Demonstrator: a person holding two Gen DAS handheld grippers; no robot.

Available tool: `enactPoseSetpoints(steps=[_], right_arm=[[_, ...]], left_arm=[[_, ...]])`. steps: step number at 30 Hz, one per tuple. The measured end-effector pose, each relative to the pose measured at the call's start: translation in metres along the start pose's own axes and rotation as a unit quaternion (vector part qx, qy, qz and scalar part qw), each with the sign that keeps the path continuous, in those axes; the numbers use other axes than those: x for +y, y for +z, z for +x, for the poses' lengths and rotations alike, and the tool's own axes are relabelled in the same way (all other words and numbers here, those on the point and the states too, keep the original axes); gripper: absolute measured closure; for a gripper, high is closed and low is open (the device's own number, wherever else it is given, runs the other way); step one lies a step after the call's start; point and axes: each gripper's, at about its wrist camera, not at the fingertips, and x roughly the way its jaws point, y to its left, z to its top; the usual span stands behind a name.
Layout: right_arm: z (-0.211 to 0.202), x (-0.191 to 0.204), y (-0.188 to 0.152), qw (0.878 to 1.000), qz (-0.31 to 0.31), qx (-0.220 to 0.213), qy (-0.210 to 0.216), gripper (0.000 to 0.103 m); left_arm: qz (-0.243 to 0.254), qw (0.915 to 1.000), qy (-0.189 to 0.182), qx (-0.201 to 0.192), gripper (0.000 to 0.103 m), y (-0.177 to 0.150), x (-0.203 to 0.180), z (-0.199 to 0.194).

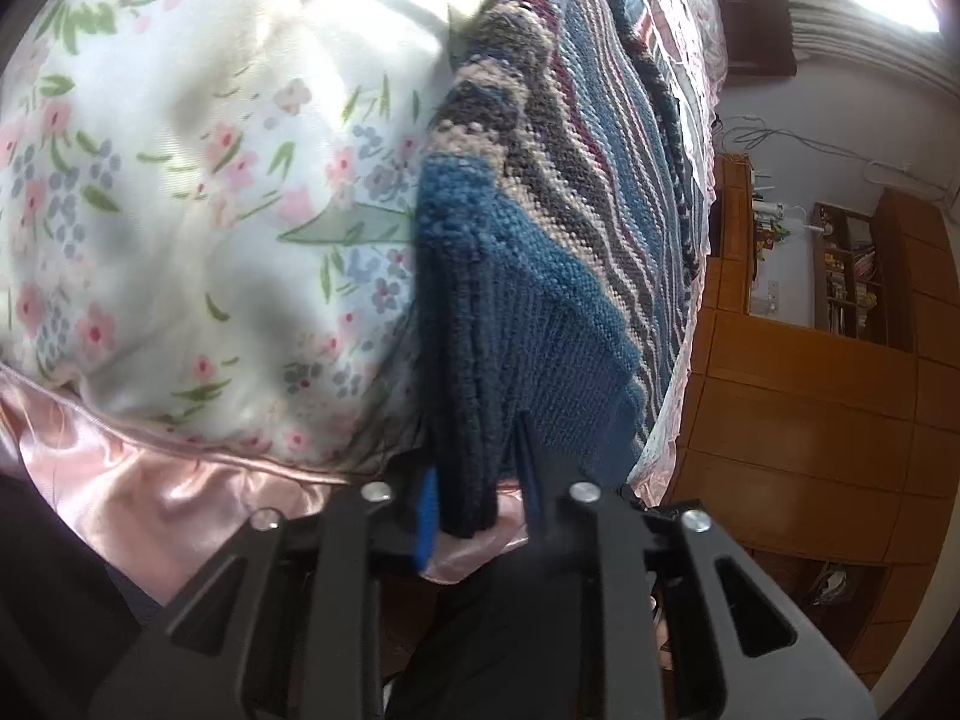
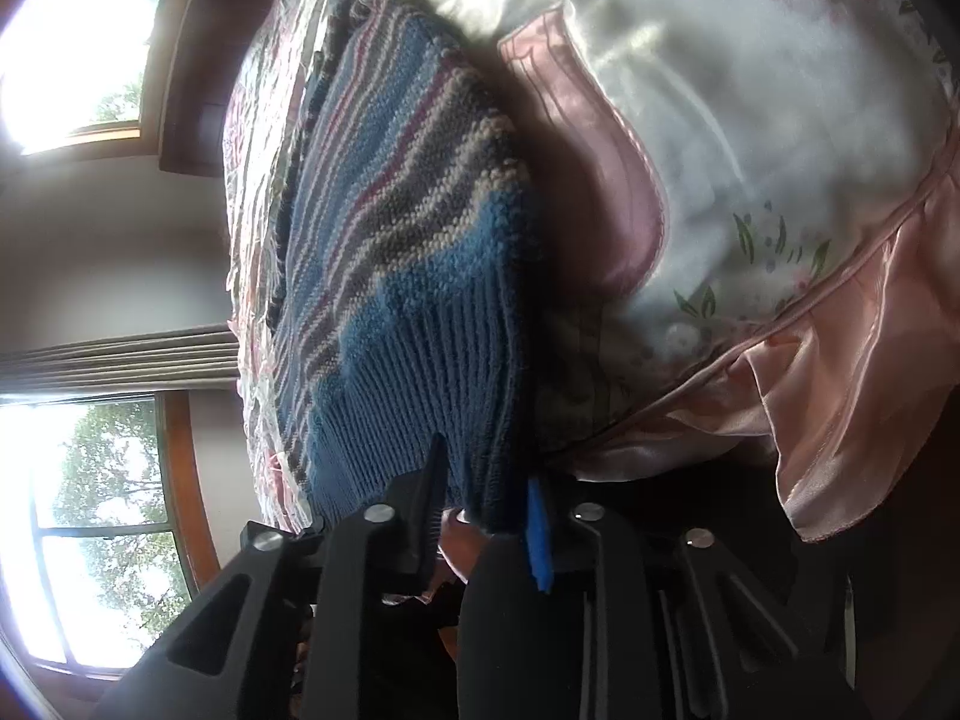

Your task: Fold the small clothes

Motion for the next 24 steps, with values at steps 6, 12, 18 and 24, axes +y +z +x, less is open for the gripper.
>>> enactPoseSetpoints(steps=[6,12,18,24], right_arm=[[-0.01,0.006,0.002,1.0,-0.011,-0.009,0.007,0.094],[-0.023,0.019,0.004,0.999,-0.021,-0.02,0.021,0.094],[-0.037,0.041,0.005,0.998,-0.038,-0.031,0.038,0.094],[-0.055,0.069,0.01,0.996,-0.061,-0.045,0.051,0.094]], left_arm=[[-0.004,0.9998,-0.014,-0.01,0.094,-0.001,0.005,-0.008],[0.009,0.999,-0.036,-0.025,0.095,-0.005,-0.006,-0.022],[0.031,0.9956,-0.074,-0.049,0.095,-0.007,-0.029,-0.045],[0.053,0.9912,-0.103,-0.064,0.095,-0.006,-0.058,-0.063]])
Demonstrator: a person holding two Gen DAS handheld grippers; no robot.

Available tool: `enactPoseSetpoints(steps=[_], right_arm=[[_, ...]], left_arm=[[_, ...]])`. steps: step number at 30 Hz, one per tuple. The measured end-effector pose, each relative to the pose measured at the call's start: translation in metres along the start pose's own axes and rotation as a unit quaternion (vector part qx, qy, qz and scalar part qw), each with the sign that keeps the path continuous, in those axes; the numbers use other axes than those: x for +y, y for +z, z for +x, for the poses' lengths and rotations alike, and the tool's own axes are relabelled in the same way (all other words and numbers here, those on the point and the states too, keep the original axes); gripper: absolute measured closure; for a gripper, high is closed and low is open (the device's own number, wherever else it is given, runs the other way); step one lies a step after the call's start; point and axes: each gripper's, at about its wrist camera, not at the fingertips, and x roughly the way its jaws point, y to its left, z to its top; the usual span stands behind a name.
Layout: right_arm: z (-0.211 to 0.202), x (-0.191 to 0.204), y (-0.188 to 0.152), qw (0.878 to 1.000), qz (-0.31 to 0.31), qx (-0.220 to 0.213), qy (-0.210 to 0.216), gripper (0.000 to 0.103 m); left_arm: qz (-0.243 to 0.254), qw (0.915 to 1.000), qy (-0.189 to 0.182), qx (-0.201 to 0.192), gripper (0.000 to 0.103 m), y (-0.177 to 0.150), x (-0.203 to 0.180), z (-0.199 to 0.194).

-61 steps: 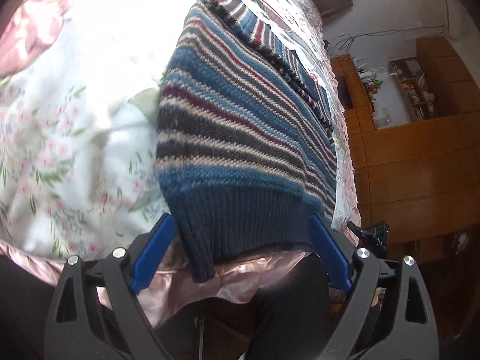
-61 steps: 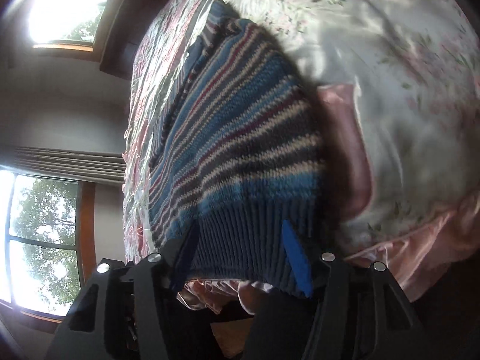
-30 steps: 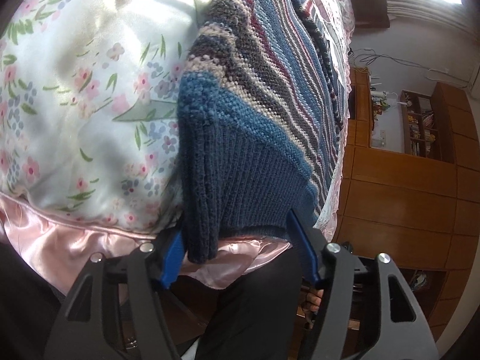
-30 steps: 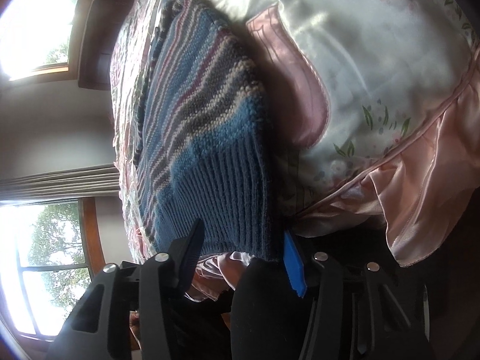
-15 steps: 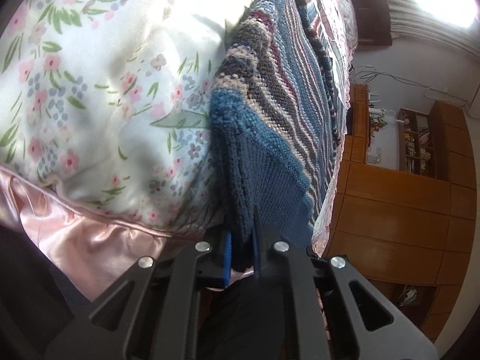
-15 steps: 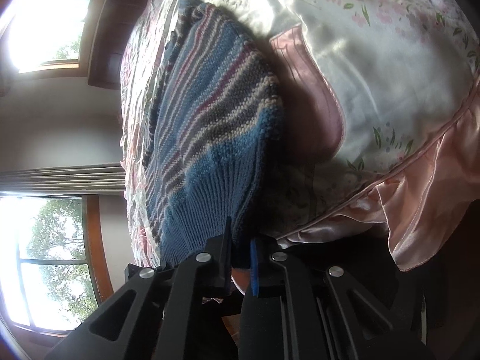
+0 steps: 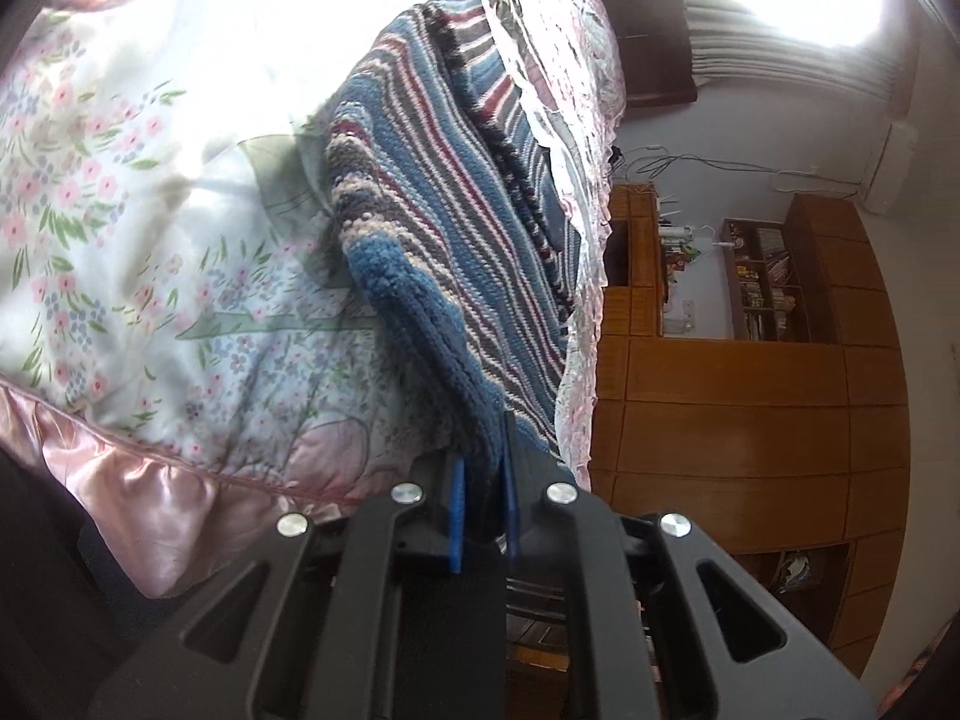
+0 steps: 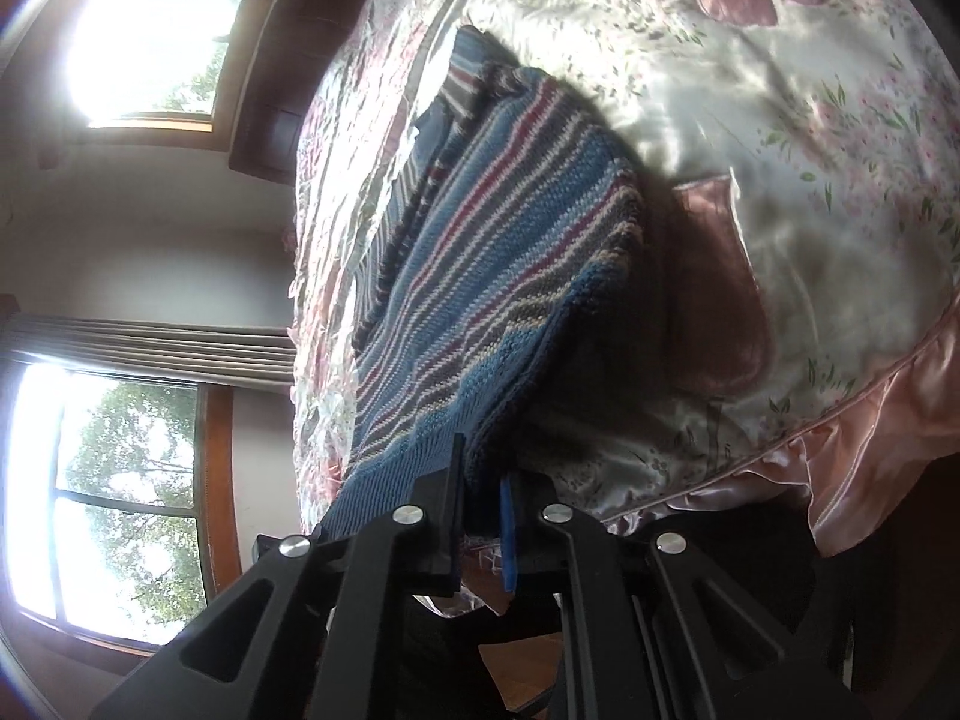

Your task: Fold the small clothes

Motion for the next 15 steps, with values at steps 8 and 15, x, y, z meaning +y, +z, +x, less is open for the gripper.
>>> enactPoseSetpoints(steps=[8,15], right_arm=[[-0.014,0.039,0.02,0.999,-0.036,-0.013,0.014,0.094],[-0.017,0.074,0.045,0.997,-0.071,-0.02,0.018,0.094]], left_arm=[[0.037,0.9989,-0.024,-0.013,0.095,0.011,-0.043,-0.01],[0.065,0.9972,-0.032,-0.02,0.095,0.03,-0.076,-0.018]])
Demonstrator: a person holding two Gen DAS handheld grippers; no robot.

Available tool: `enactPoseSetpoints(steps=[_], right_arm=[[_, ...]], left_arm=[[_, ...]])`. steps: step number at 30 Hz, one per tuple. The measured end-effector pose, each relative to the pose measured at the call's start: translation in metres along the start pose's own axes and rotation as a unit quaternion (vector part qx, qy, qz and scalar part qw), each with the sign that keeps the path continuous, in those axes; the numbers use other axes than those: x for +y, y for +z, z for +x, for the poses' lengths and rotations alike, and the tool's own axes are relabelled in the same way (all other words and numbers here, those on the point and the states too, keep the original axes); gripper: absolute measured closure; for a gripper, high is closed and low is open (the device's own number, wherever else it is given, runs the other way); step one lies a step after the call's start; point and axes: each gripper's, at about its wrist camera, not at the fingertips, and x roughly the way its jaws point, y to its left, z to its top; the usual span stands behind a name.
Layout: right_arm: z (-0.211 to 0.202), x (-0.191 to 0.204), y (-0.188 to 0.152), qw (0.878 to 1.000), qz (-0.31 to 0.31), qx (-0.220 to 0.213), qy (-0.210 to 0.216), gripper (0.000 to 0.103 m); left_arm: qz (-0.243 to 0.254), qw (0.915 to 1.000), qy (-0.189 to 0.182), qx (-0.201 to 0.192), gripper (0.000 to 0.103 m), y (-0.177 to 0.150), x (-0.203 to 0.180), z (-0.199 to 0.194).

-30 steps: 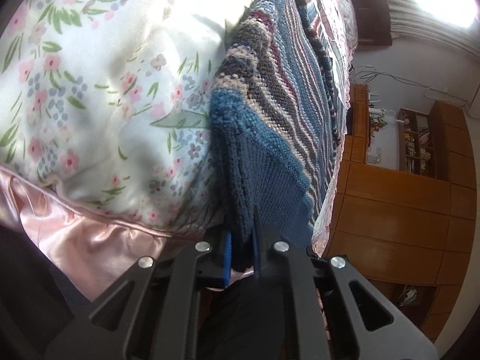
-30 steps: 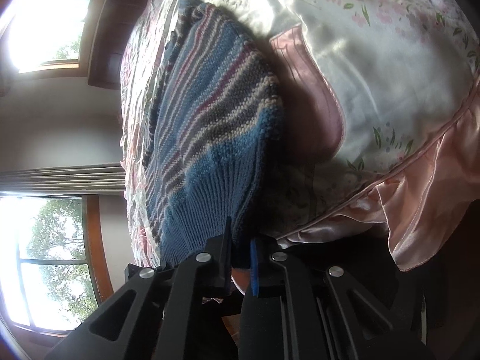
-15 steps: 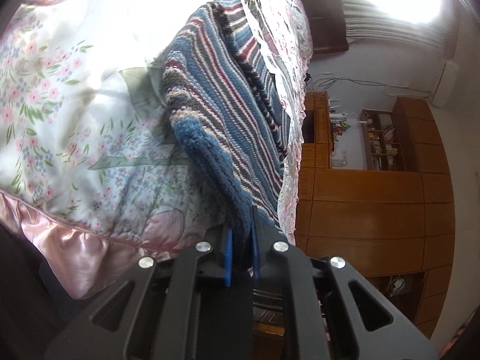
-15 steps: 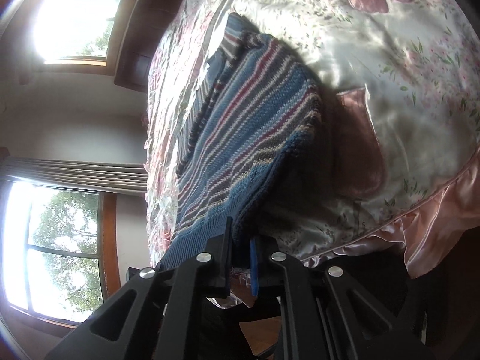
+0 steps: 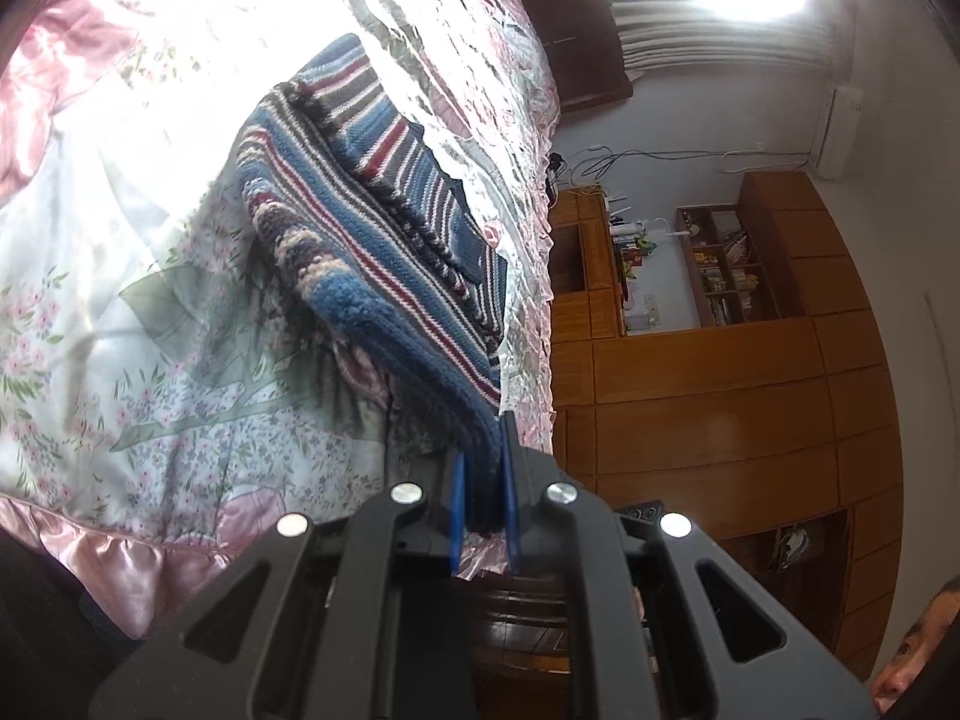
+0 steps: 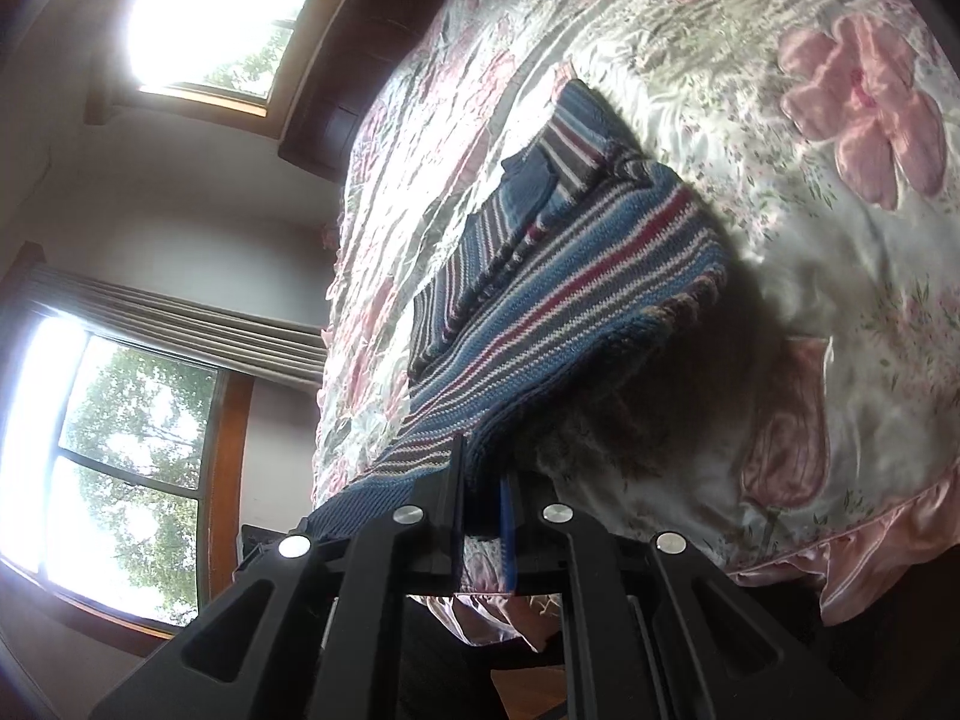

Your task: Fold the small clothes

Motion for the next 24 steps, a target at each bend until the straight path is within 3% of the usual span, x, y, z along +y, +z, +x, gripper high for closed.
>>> enactPoseSetpoints(steps=[13,24], right_arm=[[0.022,0.043,0.067,0.998,-0.053,-0.006,-0.025,0.094],[0.061,0.045,0.128,0.997,-0.056,-0.008,-0.056,0.094]], left_arm=[[0.029,0.9996,-0.001,0.001,0.095,0.061,-0.038,0.017],[0.025,0.9994,0.023,0.005,0.095,0.122,-0.043,0.05]])
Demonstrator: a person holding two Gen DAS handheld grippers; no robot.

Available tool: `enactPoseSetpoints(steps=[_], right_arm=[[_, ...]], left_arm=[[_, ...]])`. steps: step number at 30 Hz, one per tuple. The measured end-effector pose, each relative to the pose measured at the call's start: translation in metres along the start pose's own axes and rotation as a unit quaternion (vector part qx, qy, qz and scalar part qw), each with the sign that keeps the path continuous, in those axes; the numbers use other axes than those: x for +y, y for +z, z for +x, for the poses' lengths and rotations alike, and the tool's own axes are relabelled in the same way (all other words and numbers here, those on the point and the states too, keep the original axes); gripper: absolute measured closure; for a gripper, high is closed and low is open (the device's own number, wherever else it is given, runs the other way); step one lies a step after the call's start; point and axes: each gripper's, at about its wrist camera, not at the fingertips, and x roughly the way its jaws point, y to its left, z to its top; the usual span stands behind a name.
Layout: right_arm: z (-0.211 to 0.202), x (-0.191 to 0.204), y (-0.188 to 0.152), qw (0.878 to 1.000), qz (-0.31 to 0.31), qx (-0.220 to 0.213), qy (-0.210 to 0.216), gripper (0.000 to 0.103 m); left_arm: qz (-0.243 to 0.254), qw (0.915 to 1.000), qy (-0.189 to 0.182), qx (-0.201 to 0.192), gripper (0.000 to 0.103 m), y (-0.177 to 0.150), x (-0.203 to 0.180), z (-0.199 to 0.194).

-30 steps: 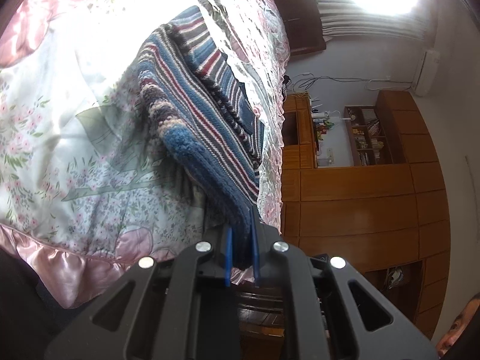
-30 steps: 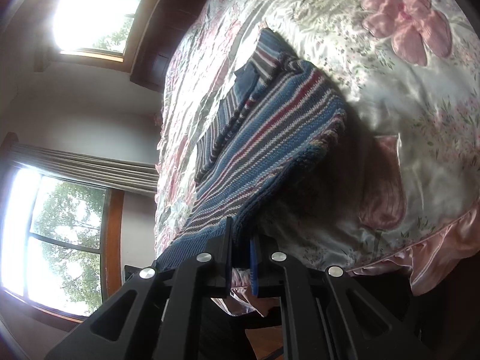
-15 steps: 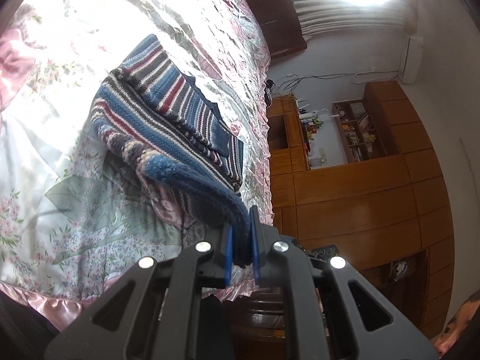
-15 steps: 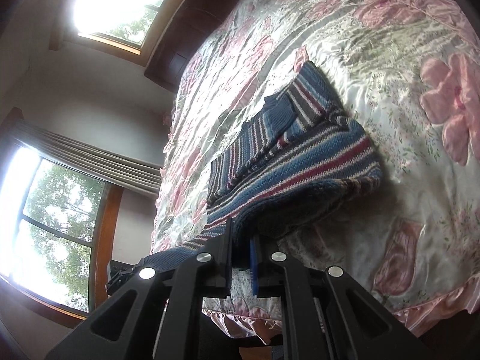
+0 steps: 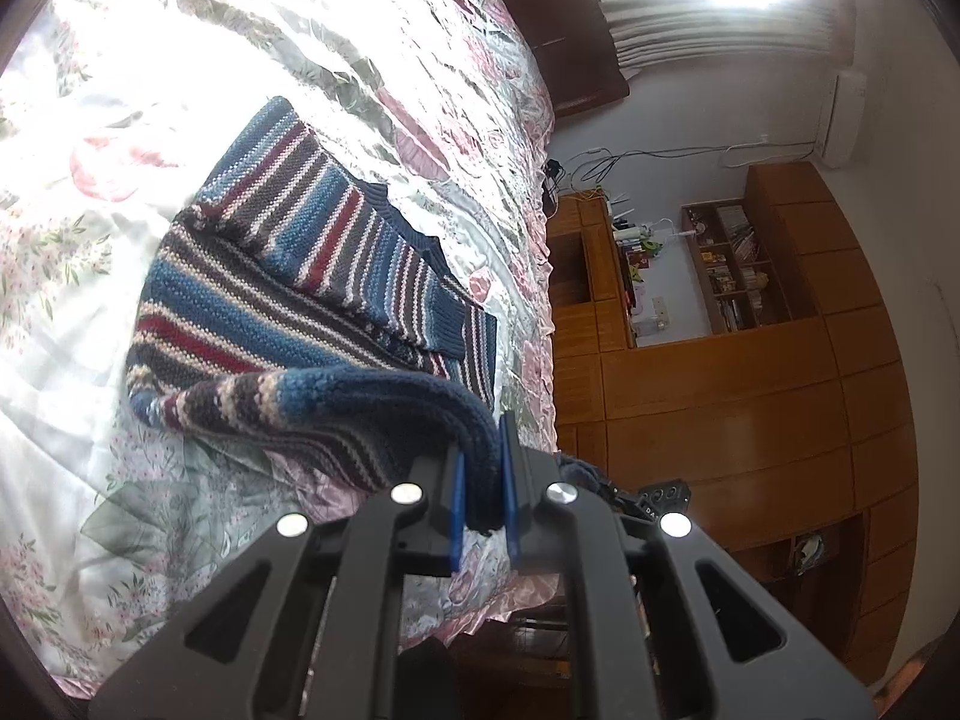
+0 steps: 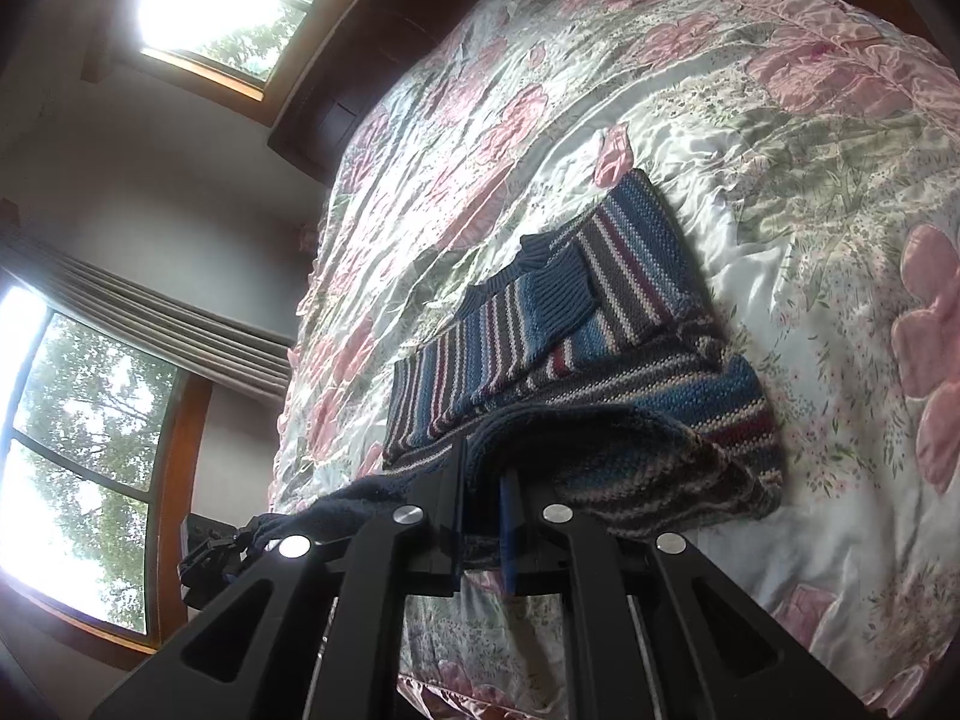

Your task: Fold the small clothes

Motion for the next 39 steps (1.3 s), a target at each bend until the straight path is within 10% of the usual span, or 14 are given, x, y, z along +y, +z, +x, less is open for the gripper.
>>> enactPoseSetpoints(steps=[31,36,39], right_arm=[[0.158,-0.086,0.103,0.992,0.04,0.091,-0.073,0.091],[0.163,-0.089,0.11,0.992,0.043,0.105,-0.054,0.075],[0.155,-0.081,0.117,0.994,0.036,0.101,-0.036,0.054]], left_arm=[[-0.028,0.9895,0.126,0.065,0.09,0.133,0.102,0.141],[-0.027,0.9902,0.119,0.068,0.082,0.14,0.102,0.143],[-0.011,0.9911,0.122,0.051,0.055,0.143,0.09,0.135]])
